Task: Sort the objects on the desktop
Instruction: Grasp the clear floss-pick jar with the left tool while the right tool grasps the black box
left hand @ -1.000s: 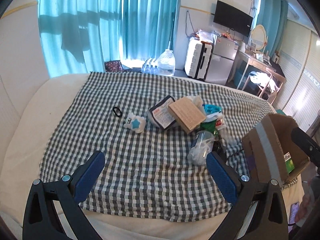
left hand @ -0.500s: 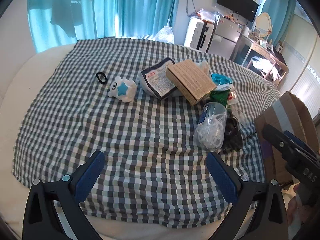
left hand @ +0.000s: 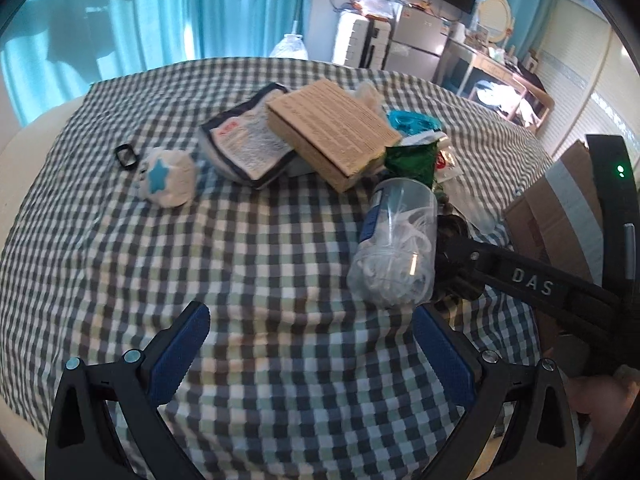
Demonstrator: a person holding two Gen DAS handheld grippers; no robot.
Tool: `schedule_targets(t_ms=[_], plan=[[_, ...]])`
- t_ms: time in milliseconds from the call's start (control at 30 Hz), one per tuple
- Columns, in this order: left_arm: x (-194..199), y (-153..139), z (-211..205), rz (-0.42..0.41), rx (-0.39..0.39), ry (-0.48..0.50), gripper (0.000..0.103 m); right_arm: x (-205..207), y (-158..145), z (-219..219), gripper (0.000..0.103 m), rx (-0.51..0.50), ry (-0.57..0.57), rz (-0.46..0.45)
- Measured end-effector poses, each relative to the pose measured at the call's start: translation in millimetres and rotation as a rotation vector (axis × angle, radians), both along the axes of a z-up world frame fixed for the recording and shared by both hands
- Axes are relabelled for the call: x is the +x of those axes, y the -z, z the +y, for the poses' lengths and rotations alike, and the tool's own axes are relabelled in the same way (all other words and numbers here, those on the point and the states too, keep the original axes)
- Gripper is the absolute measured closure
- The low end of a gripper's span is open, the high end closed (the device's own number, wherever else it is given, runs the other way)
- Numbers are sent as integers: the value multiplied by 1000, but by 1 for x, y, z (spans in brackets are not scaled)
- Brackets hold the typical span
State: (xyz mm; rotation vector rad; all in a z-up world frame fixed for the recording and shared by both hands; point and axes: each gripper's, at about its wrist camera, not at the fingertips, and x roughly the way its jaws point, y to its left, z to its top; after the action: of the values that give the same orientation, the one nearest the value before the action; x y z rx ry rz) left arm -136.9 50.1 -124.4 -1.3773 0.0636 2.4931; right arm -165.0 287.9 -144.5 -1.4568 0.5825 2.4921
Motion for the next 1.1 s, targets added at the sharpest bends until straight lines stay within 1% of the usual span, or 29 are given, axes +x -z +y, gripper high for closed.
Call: schedule_targets(t_ms=[67, 100, 167, 267, 300, 400, 433, 533, 633, 667, 700, 733, 767, 933, 1000, 1100], plan=[[-4, 6, 9, -5, -15, 24, 0, -2, 7, 2, 40, -31, -13, -1], [-5, 9, 13, -12, -18, 35, 0, -4, 10, 3, 57, -40, -25, -6], [-7, 13, 19, -20, -21, 51, 0, -3, 9, 0, 56, -16, -63, 2], [-8, 15, 26, -13, -7, 81, 0, 5, -4, -10, 56, 126, -113, 17], [-8, 17, 29, -11, -3, 92, 0, 8, -9, -13, 56, 156, -124, 27], [-15, 25, 45, -43, -43, 104, 0, 14, -21, -14, 56, 228, -131, 51], [-18, 29, 50, -55, -54, 113, 0, 16, -23, -14, 56, 234, -129, 59], [-26, 35, 60, -56, -56, 120, 0, 19, -28, -11, 56, 232, -121, 65], [-37, 39, 67, -53, -116, 101, 0, 19, -28, -2, 56, 194, -108, 66], [-42, 40, 69, -53, -119, 102, 3, 19, -27, 4, 56, 180, -103, 65], [-45, 41, 69, -61, -102, 110, 15, 20, -28, 7, 56, 171, -101, 63], [-48, 42, 69, -73, -82, 116, 23, 20, -29, 7, 56, 170, -98, 66], [-50, 42, 69, -85, -72, 121, 35, 21, -30, 8, 56, 174, -97, 69], [-47, 41, 72, -85, -95, 135, 36, 25, -33, 10, 56, 151, -98, 71], [-43, 34, 64, -87, -82, 115, 36, 30, -36, 8, 56, 151, -103, 77], [-33, 17, 50, -83, -52, 87, 36, 34, -46, 4, 56, 155, -113, 92]])
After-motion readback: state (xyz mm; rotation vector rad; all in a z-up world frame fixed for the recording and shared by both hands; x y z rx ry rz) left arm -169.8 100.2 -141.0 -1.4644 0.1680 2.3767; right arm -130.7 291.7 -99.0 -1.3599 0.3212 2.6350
